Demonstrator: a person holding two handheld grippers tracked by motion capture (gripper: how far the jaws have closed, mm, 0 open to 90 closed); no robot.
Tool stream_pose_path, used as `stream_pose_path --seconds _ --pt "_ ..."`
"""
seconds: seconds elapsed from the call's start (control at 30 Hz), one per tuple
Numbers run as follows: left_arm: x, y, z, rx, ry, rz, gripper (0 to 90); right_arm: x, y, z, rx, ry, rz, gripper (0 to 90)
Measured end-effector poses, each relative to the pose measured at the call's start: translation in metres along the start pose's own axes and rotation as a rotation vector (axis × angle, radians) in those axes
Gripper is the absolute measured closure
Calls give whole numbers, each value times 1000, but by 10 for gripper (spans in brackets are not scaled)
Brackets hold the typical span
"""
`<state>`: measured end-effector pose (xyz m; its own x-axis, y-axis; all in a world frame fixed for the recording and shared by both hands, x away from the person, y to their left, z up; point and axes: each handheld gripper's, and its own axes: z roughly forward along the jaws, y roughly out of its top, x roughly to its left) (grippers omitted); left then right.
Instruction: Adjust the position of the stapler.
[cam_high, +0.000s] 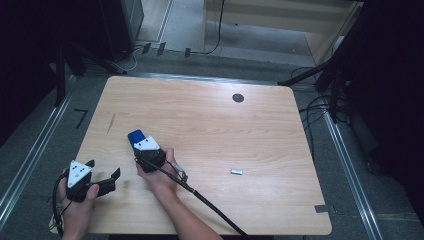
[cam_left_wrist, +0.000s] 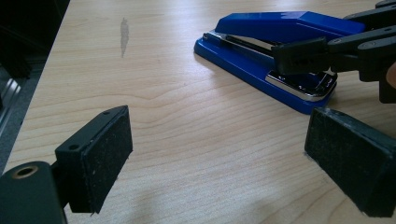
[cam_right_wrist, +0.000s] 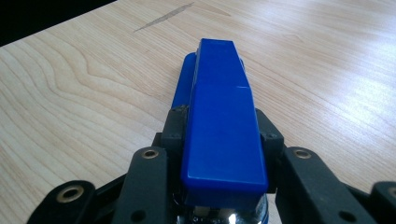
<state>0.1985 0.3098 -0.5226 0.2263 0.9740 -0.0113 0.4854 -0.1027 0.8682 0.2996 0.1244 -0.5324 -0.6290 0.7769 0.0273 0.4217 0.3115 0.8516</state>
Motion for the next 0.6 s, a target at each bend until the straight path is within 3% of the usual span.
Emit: stream_pose_path --seconds 0.6 --pt "1 0 0 2 -5 -1 79 -2 1 -7 -12 19 -28 672"
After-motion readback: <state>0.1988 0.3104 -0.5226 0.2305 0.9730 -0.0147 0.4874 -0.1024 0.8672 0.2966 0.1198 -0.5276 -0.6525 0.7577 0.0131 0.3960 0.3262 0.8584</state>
